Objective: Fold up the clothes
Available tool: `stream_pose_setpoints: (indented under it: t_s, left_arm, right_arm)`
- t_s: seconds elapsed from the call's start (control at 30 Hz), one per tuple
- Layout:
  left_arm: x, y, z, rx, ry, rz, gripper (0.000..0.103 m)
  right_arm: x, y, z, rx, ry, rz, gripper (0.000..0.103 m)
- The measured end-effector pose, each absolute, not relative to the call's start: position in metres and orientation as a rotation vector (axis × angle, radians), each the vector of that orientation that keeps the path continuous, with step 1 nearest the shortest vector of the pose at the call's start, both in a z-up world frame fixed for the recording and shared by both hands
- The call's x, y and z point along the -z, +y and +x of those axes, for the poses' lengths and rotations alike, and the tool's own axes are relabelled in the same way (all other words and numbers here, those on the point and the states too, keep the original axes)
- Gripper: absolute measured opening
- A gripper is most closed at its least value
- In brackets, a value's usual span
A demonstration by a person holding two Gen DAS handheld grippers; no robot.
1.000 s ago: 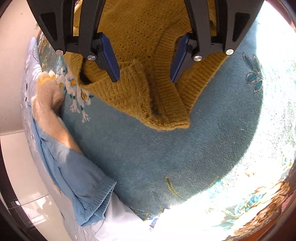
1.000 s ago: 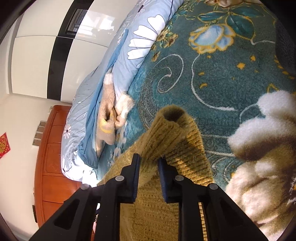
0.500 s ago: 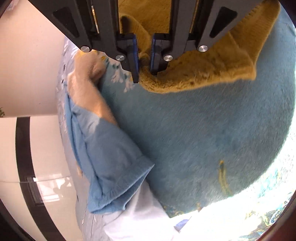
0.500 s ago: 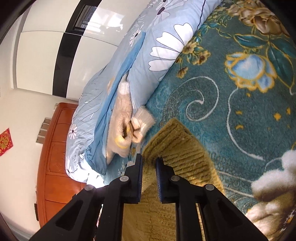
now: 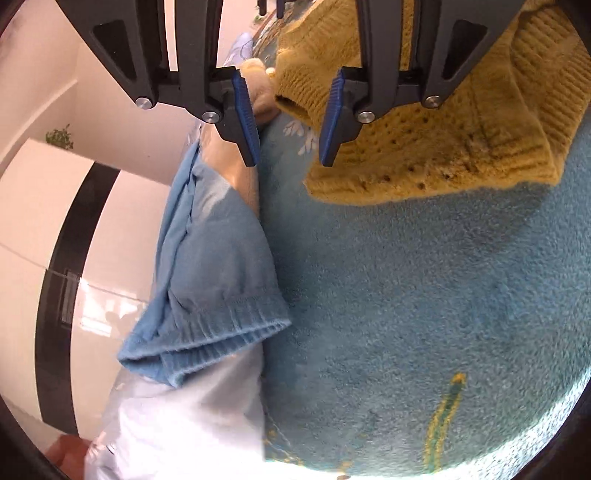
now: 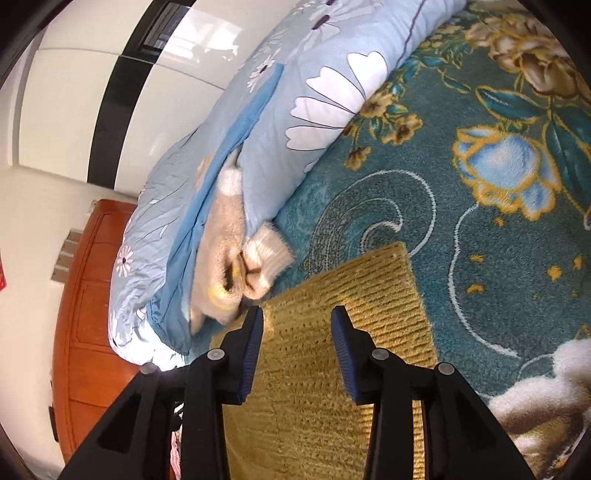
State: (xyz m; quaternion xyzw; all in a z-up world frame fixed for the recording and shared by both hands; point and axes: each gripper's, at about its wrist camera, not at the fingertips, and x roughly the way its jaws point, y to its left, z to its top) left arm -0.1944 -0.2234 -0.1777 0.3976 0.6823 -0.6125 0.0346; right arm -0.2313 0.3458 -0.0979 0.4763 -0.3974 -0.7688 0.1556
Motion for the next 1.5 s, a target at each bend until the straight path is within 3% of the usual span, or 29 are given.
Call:
stream_pose_setpoints:
  t_s: [0.07,0.13,0.17,0.3,0.43,0.63,0.77,0.87,1.1,1.3,1.43,1.5]
  left_arm:
    - [0.153,-0.211,-0.188,2.012,1.987,1.318,0.038]
    - [0.128,-0.197,-0.173,2.15,1.762,1.424,0.054]
    - [0.116,-0.191,-0.163,2.218,1.628,1.459,0.056]
    - [0.085,-0.179,-0.105,2.389,1.219,1.512,0.058]
    - [0.094,-0.213,-0.028,2.364,1.074,1.529,0.059]
    - [0.133,-0.232,0.047,2.25,1.027,1.523,0.059]
    - [0.153,-0.232,0.076,2.222,1.101,1.537,0.059]
    - [0.162,-0.224,0.087,2.247,1.233,1.556,0.059]
    - [0.168,-0.194,0.089,2.385,1.2,1.6,0.059]
    - [0.175,-0.201,0.1,2.445,1.329,1.493,0.057]
    - [0.179,-0.205,0.107,2.45,1.389,1.433,0.045]
    - [0.179,-0.205,0.108,2.442,1.361,1.429,0.033]
  right_arm:
    - [0.087,0.344,-0.212,2.204,-1.083,1.34,0.04]
    - [0.077,0.342,-0.184,2.223,-0.996,1.345,0.042]
    - [0.074,0.342,-0.169,2.232,-0.951,1.35,0.043]
    - [0.069,0.341,-0.099,2.277,-0.804,1.394,0.044]
    - [0.07,0.341,-0.028,2.32,-0.713,1.414,0.044]
    - [0.095,0.372,0.06,2.418,-0.822,1.5,0.044]
    - [0.122,0.388,0.091,2.388,-1.039,1.567,0.044]
    - [0.131,0.385,0.105,2.34,-1.132,1.555,0.044]
    - [0.14,0.365,0.11,2.26,-1.216,1.494,0.044]
    - [0.157,0.363,0.114,2.186,-1.398,1.353,0.044]
    - [0.16,0.364,0.106,2.195,-1.442,1.248,0.044]
    - [0.16,0.363,0.102,2.199,-1.459,1.201,0.031]
